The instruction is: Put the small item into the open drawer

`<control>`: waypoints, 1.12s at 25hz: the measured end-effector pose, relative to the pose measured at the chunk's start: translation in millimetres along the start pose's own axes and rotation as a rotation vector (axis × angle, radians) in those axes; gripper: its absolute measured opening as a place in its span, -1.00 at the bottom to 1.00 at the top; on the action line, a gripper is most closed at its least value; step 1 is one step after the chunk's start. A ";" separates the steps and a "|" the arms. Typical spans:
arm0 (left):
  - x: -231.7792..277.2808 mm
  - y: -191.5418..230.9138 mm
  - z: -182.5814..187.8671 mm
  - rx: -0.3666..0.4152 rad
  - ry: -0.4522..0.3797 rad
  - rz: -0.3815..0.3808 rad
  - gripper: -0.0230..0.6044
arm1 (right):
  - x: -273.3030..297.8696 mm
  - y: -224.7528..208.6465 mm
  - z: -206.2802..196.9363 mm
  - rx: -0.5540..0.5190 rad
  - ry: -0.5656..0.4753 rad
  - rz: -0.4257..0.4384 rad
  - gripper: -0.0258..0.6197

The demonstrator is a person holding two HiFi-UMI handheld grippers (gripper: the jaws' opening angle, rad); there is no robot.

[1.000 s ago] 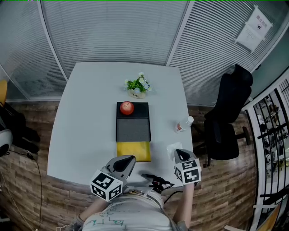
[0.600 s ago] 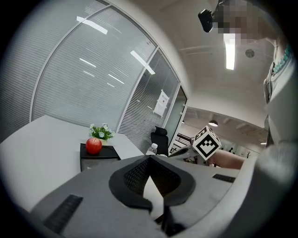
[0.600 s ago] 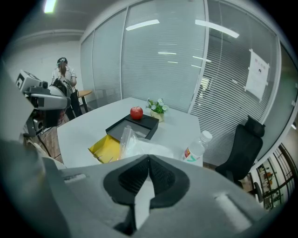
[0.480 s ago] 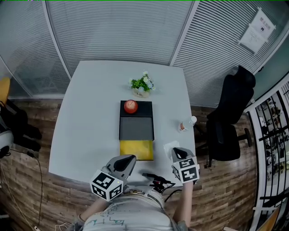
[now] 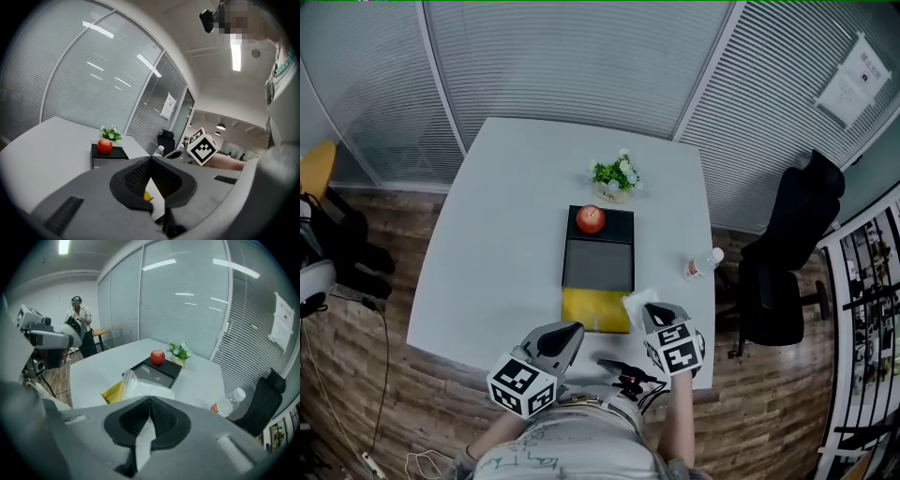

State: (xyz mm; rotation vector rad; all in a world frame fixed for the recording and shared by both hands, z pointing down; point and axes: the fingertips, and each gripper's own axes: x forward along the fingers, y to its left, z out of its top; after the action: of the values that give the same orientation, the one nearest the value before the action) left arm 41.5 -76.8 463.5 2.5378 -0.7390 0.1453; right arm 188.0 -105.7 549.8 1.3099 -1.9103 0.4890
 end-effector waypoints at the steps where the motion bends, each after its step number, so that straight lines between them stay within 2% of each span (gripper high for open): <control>1: -2.7 1.5 0.1 -0.002 -0.002 0.007 -0.94 | 3.1 4.2 3.2 -0.008 -0.001 0.010 -0.91; 11: -30.3 24.6 -0.1 -0.029 -0.021 0.093 -0.94 | 36.2 46.1 25.5 -0.082 -0.004 0.116 -0.91; 18: -40.6 31.9 -1.3 -0.037 -0.028 0.116 -0.94 | 49.3 62.3 31.5 -0.109 0.003 0.146 -0.91; 28: -48.0 38.1 -1.1 -0.048 -0.035 0.131 -0.94 | 80.7 75.6 4.6 -0.104 0.098 0.178 -0.91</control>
State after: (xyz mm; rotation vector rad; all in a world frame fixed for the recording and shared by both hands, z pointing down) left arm -19.4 -81.3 469.6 2.4523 -0.9116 0.1248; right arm 102.2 -128.5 615.9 1.0365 -1.9524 0.5262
